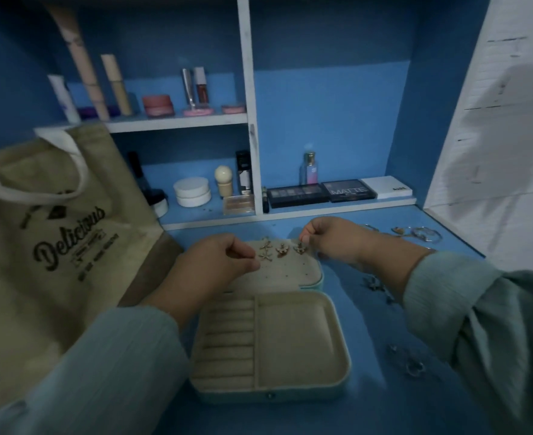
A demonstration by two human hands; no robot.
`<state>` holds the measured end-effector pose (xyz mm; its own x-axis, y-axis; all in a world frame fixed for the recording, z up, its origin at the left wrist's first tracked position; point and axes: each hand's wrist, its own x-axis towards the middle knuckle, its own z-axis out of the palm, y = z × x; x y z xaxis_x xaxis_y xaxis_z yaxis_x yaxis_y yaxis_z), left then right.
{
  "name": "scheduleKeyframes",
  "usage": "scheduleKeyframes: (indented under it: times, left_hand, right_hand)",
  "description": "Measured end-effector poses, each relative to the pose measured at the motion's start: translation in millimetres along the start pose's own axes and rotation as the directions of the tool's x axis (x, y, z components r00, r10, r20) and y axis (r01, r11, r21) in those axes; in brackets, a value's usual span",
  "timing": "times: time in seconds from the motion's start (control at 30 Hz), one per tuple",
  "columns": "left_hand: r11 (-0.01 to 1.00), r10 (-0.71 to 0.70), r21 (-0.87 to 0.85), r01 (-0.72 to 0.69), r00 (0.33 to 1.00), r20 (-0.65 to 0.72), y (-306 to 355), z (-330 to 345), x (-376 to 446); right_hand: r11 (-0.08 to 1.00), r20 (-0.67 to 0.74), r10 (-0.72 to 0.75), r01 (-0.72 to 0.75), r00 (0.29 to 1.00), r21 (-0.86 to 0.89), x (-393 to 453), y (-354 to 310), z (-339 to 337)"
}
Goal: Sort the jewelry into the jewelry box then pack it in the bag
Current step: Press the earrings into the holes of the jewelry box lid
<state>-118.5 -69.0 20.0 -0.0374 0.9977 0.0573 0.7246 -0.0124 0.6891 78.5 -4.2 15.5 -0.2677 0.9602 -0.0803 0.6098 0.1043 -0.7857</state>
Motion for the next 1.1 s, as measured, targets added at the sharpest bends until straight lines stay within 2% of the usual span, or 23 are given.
scheduleKeyframes:
  times: [0.2, 0.43, 0.57, 0.73, 1.1]
  left_hand:
    - [1.0, -0.02, 0.018, 0.019, 0.999, 0.034, -10.4, 2.9, 4.3]
    - [0.982, 0.009, 0.187, -0.016, 0.999, 0.04, 6.9, 10.6, 6.3]
    - [0.968, 0.043, 0.248, -0.045, 0.999, 0.014, 20.3, 15.2, 9.1]
    - [0.969, 0.049, 0.242, -0.04, 0.998, -0.029, 35.2, 22.6, 12.3]
    - [0.95, 0.075, 0.309, -0.053, 0.995, -0.059, 50.3, 37.1, 15.8]
  right_hand:
    - [0.995, -0.009, 0.011, -0.01, 1.0, 0.095, 6.2, 2.5, 3.0]
    - [0.99, -0.036, -0.003, 0.008, 0.999, 0.143, 6.0, 2.9, -0.6]
    - [0.955, -0.046, -0.004, 0.017, 0.999, 0.295, 4.3, 0.0, -4.3]
    - [0.882, -0.09, -0.011, 0.052, 0.996, 0.469, -3.1, -4.7, -7.0]
    - [0.857, -0.122, -0.036, 0.094, 0.992, 0.507, -14.8, -8.3, -12.5]
